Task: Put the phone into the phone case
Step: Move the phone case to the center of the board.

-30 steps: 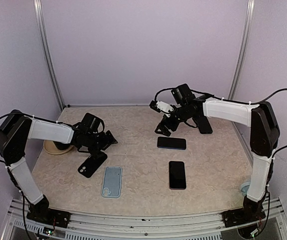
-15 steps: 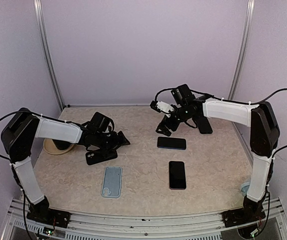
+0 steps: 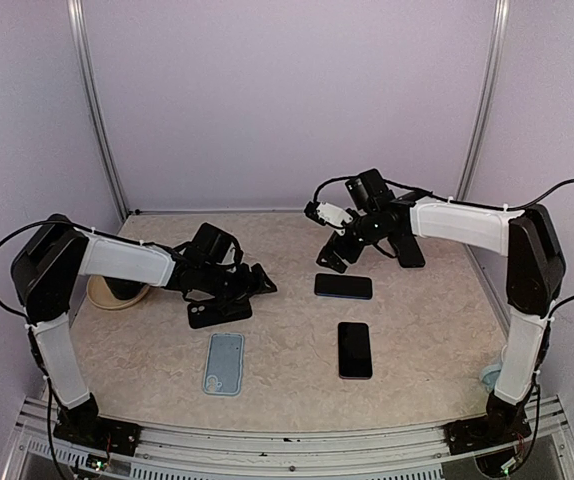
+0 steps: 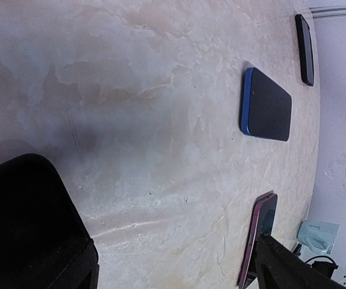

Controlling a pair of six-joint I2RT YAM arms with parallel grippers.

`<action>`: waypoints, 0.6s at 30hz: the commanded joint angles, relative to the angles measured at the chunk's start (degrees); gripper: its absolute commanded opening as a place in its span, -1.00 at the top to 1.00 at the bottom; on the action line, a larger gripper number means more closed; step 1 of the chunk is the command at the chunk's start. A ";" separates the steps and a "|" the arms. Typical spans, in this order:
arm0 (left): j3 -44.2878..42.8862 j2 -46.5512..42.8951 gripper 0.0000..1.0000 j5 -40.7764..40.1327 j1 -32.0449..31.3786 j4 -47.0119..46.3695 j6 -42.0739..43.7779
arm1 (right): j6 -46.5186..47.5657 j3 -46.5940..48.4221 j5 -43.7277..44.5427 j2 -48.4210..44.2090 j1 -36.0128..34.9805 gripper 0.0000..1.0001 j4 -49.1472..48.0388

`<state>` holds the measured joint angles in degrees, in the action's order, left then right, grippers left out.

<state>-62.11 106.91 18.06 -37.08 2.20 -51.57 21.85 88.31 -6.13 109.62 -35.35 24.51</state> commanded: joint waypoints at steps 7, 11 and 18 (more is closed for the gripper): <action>-2.18 -4.62 -0.86 -6.51 -0.11 4.98 3.89 | 0.13 -1.74 -0.03 -1.66 -0.54 -0.99 -0.88; -0.19 -9.41 -0.87 -13.97 0.77 8.98 1.78 | 0.20 -1.95 -0.44 -1.61 -0.55 -0.99 -0.91; 2.66 -13.51 -0.83 -23.79 3.09 17.83 0.06 | 0.42 -2.33 -0.69 -1.26 -0.59 -0.99 -1.35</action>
<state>-61.56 94.78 2.42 -35.00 12.67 -50.35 21.85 86.63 -6.22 109.60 -35.35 24.03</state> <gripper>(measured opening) 0.920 0.996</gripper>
